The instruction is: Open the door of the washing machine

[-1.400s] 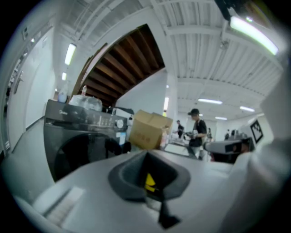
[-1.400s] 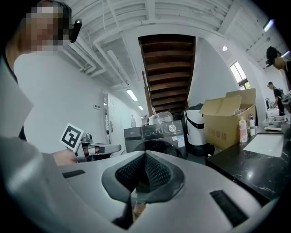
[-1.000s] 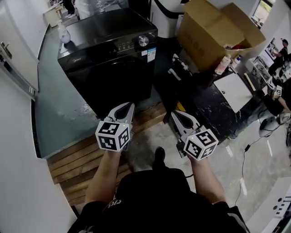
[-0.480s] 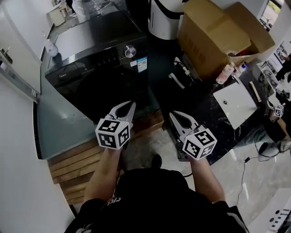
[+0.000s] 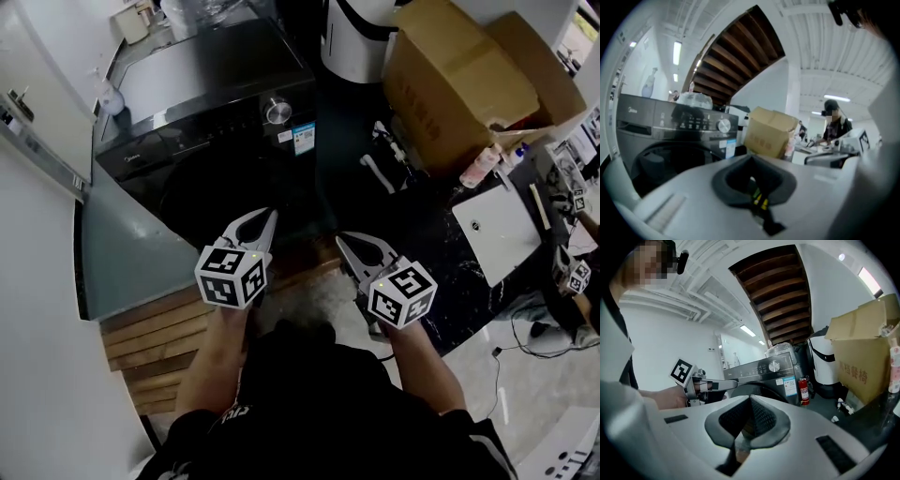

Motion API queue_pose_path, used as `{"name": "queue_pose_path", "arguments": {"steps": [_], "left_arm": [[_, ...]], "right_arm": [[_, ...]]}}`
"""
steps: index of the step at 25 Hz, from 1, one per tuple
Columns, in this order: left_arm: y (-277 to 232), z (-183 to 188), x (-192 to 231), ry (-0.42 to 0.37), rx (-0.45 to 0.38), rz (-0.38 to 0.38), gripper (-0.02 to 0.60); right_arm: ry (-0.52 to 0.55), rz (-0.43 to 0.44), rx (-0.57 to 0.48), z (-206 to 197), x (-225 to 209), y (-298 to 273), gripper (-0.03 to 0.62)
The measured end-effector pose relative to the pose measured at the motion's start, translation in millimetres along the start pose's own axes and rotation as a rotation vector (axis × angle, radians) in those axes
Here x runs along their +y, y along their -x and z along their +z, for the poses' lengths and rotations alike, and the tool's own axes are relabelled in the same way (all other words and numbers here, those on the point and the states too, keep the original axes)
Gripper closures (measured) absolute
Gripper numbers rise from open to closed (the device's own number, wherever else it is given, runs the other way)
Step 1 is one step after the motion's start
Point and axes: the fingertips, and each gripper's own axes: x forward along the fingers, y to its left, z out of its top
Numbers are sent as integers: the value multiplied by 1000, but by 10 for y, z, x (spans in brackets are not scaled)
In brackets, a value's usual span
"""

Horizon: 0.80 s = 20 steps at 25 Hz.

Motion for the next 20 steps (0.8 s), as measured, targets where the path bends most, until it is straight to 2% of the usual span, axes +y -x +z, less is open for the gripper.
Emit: {"name": "queue_pose_path", "arguments": {"steps": [12,20], "left_arm": [[235,210,954,28,-56,40,572],[219,-33,1267,75,-23,27,572]], "right_arm": [[59,22,37,227,210,-927,599],[73,4,112,45,244,-1245,588]]}}
